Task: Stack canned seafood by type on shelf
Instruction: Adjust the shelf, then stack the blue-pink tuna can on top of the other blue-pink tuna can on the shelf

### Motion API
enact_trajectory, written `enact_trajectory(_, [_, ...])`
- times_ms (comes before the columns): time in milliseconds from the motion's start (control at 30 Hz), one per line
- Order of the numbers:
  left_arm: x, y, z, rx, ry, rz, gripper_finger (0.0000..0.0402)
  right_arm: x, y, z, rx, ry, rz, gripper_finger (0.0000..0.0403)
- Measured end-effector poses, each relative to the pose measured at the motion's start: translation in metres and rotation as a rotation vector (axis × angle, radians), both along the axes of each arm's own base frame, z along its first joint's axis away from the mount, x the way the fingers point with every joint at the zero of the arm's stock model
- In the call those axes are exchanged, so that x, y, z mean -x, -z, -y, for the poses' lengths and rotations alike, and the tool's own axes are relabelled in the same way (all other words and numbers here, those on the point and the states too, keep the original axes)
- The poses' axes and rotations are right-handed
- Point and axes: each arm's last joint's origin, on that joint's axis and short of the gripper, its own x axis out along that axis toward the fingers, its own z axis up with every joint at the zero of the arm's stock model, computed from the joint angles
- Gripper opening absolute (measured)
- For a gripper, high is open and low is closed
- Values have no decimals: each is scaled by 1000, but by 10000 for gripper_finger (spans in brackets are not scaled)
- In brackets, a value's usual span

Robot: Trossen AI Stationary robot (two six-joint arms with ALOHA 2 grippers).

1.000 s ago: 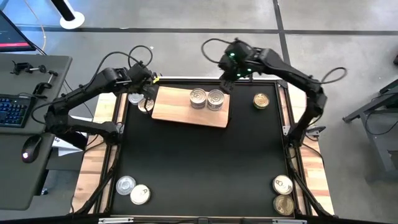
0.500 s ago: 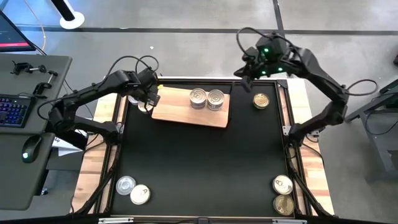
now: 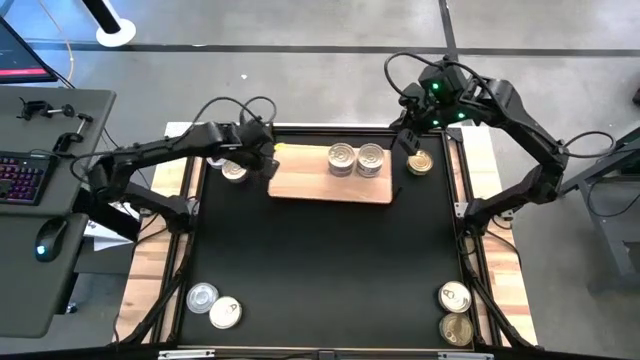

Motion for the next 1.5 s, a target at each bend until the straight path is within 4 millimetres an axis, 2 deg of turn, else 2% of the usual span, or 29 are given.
enact_trajectory(100, [-20,11,-2,17,44,49,0,0,0,0,-1,3,3,0])
enact_trajectory(200, [-32,10,-6,11,100,14,0,-1,-1,1,-2,10,14,0])
enact_trajectory(367, [-12,-13,-12,-132,-47,-136,0,-2,-1,1,-22,36,25,0])
enact_trajectory(433, [1,-13,-10,-162,-133,-135,0,-2,-1,1,-25,39,26,0])
enact_trajectory(633, [39,21,-1,-146,-335,-138,0,-3,-1,2,-8,28,34,0])
enact_trajectory(733, [50,41,4,-173,-442,-103,0,-5,-4,3,18,15,56,0])
enact_trajectory(867, [53,59,6,-157,-495,-10,0,-8,-7,4,68,-14,87,0])
enact_trajectory(1067, [63,85,9,-220,-619,-84,0,-10,-10,5,106,-58,117,0])
enact_trajectory(1367, [76,113,16,-224,-758,-94,0,-14,-11,-2,22,-105,172,0])
enact_trajectory(1500, [77,122,17,-247,-724,-75,0,-21,-13,-14,-33,-117,203,0])
